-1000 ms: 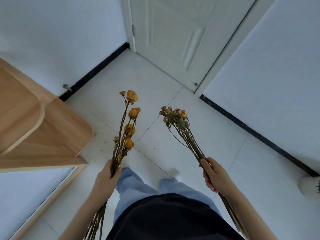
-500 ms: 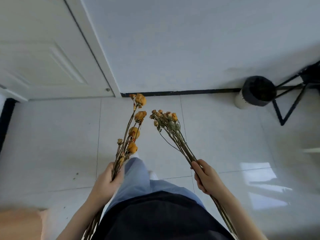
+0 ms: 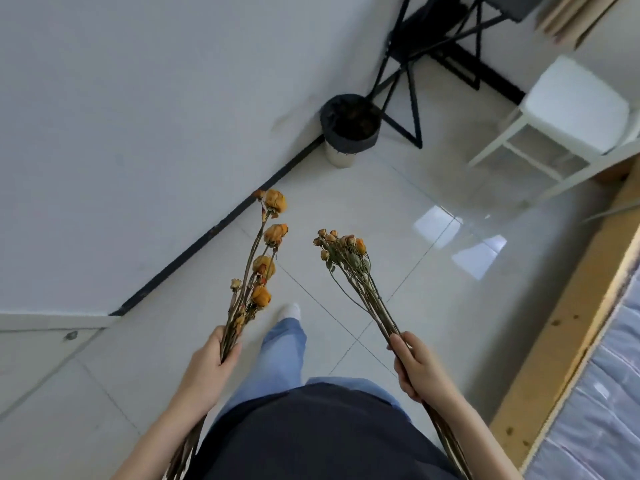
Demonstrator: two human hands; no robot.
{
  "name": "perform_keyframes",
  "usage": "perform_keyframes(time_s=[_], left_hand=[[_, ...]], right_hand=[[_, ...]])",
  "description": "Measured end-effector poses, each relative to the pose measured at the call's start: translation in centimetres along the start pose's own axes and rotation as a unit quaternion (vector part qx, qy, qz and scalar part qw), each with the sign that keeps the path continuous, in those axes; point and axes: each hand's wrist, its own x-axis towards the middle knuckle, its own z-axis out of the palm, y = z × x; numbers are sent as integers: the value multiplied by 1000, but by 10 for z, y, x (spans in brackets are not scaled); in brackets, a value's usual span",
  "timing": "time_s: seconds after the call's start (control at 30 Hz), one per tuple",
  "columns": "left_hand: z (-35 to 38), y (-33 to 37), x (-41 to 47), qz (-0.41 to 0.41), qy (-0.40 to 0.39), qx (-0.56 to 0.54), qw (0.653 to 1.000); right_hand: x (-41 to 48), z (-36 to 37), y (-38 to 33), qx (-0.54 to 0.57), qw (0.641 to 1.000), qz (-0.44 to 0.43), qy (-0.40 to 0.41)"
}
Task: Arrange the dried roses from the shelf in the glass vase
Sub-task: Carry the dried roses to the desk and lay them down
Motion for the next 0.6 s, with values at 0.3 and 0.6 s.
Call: perform_keyframes(time_s=[0.3, 0.6], left_hand=[[-17, 108, 133, 76, -103, 94, 987], [62, 233, 230, 102, -185, 147, 966]], right_hand=[[36, -45, -22, 148, 981, 59, 112], [109, -150, -31, 217, 957, 76, 175]])
